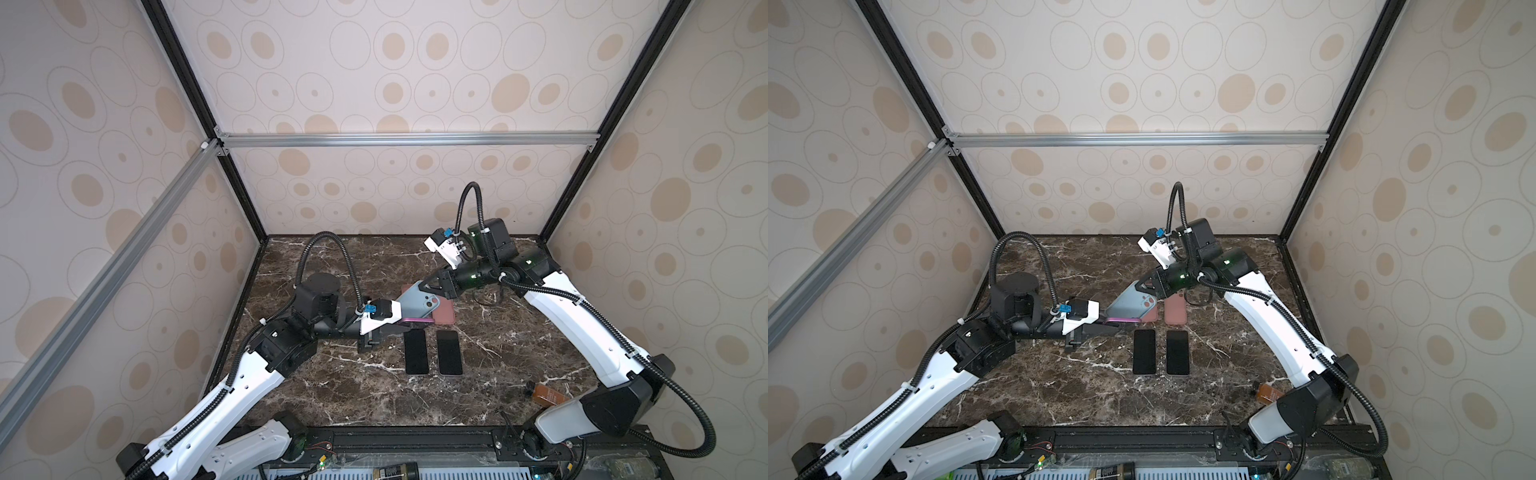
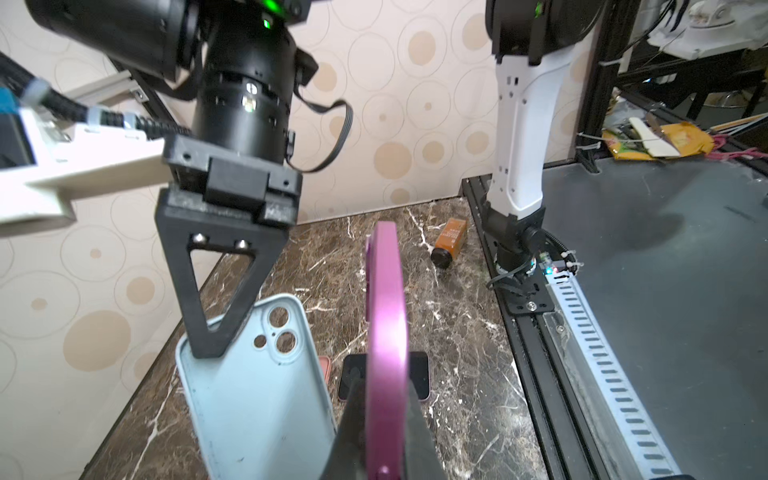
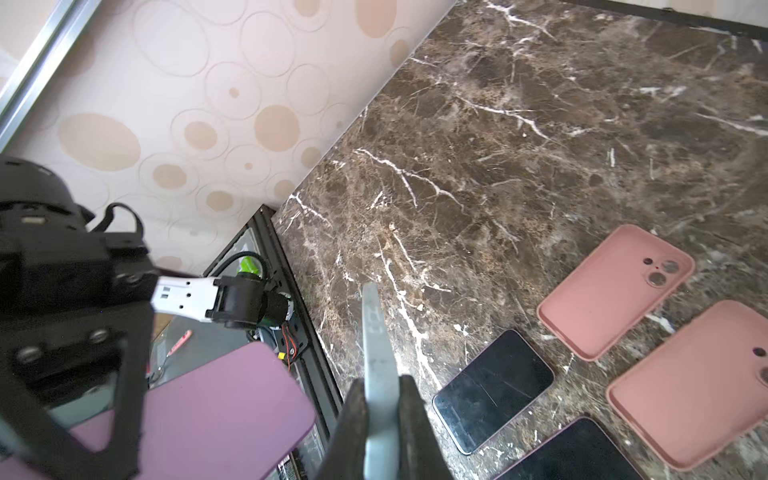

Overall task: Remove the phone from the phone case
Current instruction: 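Lower the bare phone with the left gripper and the case with the right gripper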

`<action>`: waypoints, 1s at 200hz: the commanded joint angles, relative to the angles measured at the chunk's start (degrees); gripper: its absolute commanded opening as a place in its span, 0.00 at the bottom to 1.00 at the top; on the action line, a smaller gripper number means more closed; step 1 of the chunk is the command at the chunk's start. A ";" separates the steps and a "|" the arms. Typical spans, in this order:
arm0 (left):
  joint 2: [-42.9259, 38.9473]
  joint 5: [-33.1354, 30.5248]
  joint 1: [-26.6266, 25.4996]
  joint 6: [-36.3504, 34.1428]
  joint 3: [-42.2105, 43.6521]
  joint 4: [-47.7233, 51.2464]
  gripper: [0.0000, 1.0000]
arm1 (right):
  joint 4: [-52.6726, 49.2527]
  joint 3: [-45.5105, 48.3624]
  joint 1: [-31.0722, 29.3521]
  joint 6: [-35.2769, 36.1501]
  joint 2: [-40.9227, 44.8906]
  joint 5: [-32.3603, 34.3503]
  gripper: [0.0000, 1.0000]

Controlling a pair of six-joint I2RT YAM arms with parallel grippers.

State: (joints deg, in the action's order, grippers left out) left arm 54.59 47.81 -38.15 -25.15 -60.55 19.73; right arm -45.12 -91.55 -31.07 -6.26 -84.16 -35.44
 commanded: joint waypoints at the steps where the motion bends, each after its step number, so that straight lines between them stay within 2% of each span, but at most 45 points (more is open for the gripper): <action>1: -2.42 0.73 -0.07 2.08 0.09 -5.99 0.00 | 4.81 2.31 -0.14 -1.93 4.32 5.51 0.10; 18: -3.75 -3.24 0.05 6.35 3.01 -9.88 0.00 | 6.27 5.47 -0.18 -0.12 6.75 10.22 0.06; 33: -4.38 -6.76 0.01 12.99 6.41 -16.02 0.00 | 8.48 9.24 -0.07 0.89 9.31 13.98 0.00; 54: -3.39 -8.35 0.06 25.22 11.49 -25.40 0.00 | 12.13 14.15 0.09 1.15 12.13 18.08 0.00; 78: -0.13 -14.01 0.05 34.86 13.28 -27.01 0.00 | 14.83 17.64 0.16 -0.26 13.19 21.47 0.00; 103: 2.76 -21.28 0.02 40.22 11.48 -21.35 0.00 | 16.14 18.90 0.20 -3.06 12.49 23.43 0.00; 130: 6.00 -33.23 0.06 44.83 5.95 -7.77 0.00 | 14.13 18.12 0.20 -7.59 10.67 23.83 0.00; 156: 9.43 -39.51 0.01 45.98 0.91 3.40 0.00 | 12.21 17.73 0.14 -14.07 8.78 27.42 0.00; 172: 11.07 -40.59 0.17 47.83 -1.13 7.69 0.00 | 10.22 17.08 0.20 -18.34 7.73 30.33 0.00; 200: 12.09 -40.33 0.35 54.14 -2.29 10.32 0.00 | 9.75 16.61 0.53 -21.14 7.15 30.59 0.00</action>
State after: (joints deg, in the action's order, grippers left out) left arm 66.59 10.00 -38.09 21.93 -59.53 24.84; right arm -34.02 -73.14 -31.00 -21.93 -77.10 -7.20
